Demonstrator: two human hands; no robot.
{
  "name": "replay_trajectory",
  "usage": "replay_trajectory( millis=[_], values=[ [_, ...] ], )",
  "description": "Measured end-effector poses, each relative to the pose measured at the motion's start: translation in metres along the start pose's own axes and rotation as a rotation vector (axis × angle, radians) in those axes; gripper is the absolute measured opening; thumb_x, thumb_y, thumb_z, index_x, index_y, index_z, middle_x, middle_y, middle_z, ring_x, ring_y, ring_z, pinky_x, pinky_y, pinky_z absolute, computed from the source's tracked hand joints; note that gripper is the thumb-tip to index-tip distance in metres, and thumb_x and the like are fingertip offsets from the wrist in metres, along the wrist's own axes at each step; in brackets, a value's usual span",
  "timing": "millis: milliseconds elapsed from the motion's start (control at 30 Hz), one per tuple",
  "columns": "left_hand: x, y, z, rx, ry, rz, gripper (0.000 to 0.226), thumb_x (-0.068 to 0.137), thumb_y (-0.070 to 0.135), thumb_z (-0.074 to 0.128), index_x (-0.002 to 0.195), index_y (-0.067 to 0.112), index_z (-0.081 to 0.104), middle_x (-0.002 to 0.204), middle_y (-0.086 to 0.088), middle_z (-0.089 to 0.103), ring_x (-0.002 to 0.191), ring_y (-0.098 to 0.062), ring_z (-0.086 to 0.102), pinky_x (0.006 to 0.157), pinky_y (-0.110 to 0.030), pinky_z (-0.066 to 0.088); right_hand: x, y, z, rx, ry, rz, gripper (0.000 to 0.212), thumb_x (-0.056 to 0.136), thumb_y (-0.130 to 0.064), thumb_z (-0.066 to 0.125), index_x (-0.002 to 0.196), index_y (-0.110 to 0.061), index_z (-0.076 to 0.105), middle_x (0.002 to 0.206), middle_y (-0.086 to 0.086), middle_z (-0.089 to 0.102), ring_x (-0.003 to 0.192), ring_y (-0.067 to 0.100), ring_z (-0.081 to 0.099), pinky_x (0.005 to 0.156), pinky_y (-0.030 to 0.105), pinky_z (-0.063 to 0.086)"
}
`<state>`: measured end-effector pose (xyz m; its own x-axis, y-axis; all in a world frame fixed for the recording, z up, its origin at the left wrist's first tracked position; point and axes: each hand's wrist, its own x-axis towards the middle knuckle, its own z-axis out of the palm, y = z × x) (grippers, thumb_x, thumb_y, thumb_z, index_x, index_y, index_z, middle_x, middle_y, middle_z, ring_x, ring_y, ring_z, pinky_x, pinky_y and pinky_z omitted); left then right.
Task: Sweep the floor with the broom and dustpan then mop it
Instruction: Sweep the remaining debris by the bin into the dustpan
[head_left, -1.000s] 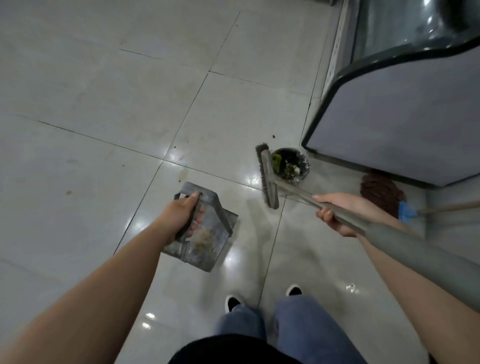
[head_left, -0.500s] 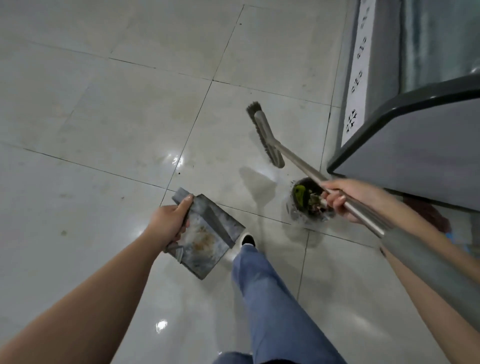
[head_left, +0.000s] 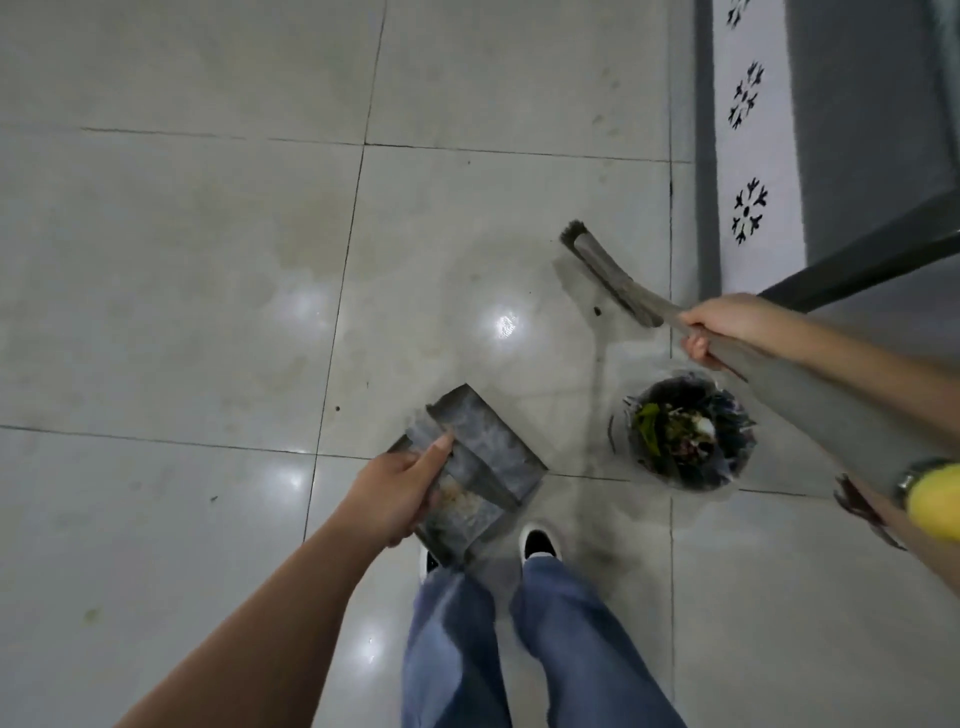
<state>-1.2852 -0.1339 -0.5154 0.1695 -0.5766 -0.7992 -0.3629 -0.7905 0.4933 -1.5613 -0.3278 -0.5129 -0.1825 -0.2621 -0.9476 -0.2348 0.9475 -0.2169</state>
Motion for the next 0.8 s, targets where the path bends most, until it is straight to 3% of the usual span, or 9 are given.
replay_trajectory(
  millis=[100,200,333,433,533,600,700,800],
  values=[
    [0.037,0.011,0.001,0.031,-0.010,-0.003,0.059,0.086,0.058,0.046,0.049,0.012,0.048,0.035,-0.001,0.041,0.029,-0.015,0.036,0.034,-0.018,0.029,0.017,0.006,0.029,-0.180,0.035,0.060,0.028,0.099,-0.012,0.036,0.071,-0.008,0.039,0.061,0.007,0.037,0.042,0.011,0.033,0.027,0.010,0.030],
    [0.062,0.020,0.005,0.086,-0.004,0.002,0.060,0.087,0.059,0.046,0.051,0.011,0.050,0.045,-0.005,0.044,0.041,-0.018,0.040,0.043,-0.024,0.030,0.005,0.032,0.059,-0.487,0.027,-0.045,0.032,0.096,-0.007,0.036,0.064,-0.007,0.039,0.051,0.009,0.046,0.046,0.019,0.040,0.033,0.018,0.037],
    [0.075,0.020,0.002,0.128,0.015,0.006,0.060,0.086,0.059,0.046,0.050,0.012,0.048,0.043,-0.002,0.046,0.041,-0.016,0.042,0.047,-0.024,0.034,-0.021,0.066,0.065,-0.541,-0.046,-0.088,0.030,0.095,-0.002,0.038,0.065,-0.003,0.041,0.055,0.013,0.041,0.044,0.021,0.041,0.035,0.023,0.037],
    [0.077,0.018,-0.005,0.131,0.007,0.006,0.060,0.086,0.060,0.047,0.048,0.012,0.047,0.039,0.000,0.045,0.038,-0.016,0.041,0.047,-0.025,0.035,-0.045,0.083,0.052,-0.445,0.058,-0.121,0.015,0.092,-0.005,0.049,0.086,0.006,0.056,0.048,0.013,0.044,0.033,0.019,0.041,0.034,0.017,0.034],
    [0.076,0.019,-0.016,0.119,0.009,0.007,0.062,0.087,0.060,0.046,0.046,0.013,0.048,0.038,-0.001,0.047,0.037,-0.017,0.042,0.048,-0.025,0.036,-0.066,0.090,0.038,-0.532,0.159,-0.198,0.022,0.091,-0.015,0.051,0.106,-0.005,0.062,0.053,0.007,0.054,0.039,0.015,0.050,0.035,0.017,0.038],
    [0.075,0.020,-0.021,0.114,0.001,0.009,0.062,0.087,0.059,0.046,0.047,0.012,0.049,0.035,0.001,0.045,0.035,-0.015,0.041,0.047,-0.025,0.035,-0.072,0.087,0.028,-0.625,0.226,-0.240,0.027,0.089,-0.017,0.051,0.115,-0.014,0.059,0.064,0.004,0.058,0.047,0.015,0.057,0.038,0.018,0.042],
    [0.072,0.020,-0.026,0.098,-0.033,0.008,0.059,0.088,0.057,0.045,0.053,0.010,0.050,0.046,-0.005,0.046,0.042,-0.018,0.041,0.051,-0.027,0.035,-0.065,0.073,0.010,-0.938,0.313,-0.305,0.038,0.085,-0.020,0.054,0.123,-0.018,0.049,0.079,0.004,0.057,0.067,0.021,0.057,0.054,0.024,0.044],
    [0.070,0.018,-0.026,0.140,-0.005,0.035,0.063,0.090,0.055,0.043,0.042,0.015,0.049,0.046,-0.006,0.047,0.045,-0.020,0.044,0.059,-0.029,0.039,-0.051,0.058,-0.002,-1.063,0.364,-0.312,0.068,0.084,-0.013,0.055,0.143,-0.021,0.022,0.078,0.003,0.047,0.065,0.018,0.051,0.047,0.024,0.038]
  ],
)
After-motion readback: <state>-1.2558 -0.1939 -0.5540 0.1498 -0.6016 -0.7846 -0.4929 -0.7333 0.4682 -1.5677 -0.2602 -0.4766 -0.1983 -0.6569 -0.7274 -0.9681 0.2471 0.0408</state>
